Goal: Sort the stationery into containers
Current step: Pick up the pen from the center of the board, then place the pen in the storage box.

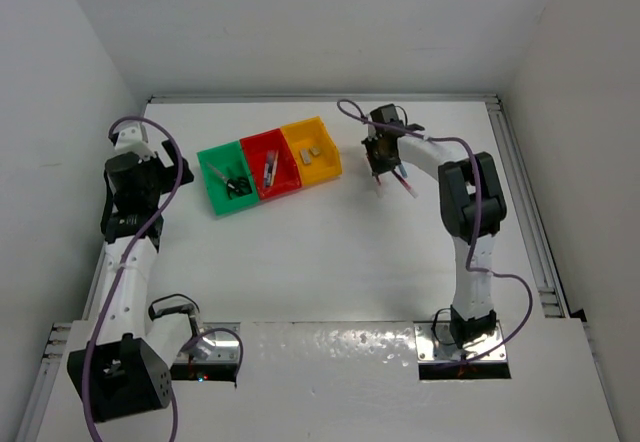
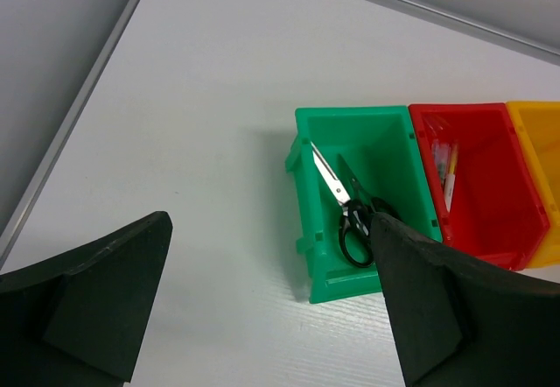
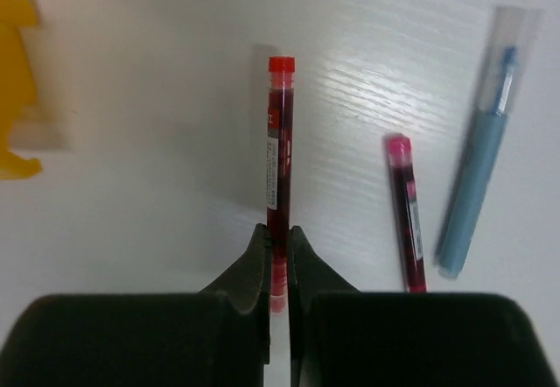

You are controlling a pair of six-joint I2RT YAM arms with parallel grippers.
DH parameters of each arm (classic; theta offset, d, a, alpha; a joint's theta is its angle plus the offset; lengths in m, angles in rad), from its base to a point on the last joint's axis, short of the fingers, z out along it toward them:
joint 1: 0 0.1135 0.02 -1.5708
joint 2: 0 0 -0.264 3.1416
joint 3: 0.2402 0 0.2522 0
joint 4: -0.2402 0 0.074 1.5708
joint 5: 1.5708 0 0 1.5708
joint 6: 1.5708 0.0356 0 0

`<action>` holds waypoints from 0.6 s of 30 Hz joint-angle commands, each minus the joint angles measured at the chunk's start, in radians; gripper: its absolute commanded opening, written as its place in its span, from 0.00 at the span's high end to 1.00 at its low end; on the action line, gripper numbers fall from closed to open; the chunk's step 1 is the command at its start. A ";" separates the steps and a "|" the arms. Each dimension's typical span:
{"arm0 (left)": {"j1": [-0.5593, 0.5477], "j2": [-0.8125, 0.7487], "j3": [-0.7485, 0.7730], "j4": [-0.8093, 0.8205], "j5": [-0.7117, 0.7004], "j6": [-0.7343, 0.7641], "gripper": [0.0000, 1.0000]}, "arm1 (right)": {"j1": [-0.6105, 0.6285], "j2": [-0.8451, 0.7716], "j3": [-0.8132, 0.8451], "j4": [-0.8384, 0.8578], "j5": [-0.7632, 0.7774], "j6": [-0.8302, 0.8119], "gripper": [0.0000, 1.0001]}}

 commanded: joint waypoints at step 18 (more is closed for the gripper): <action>-0.017 -0.145 -0.106 0.041 -0.091 -0.041 0.05 | 0.414 0.116 0.368 0.539 0.163 0.808 1.00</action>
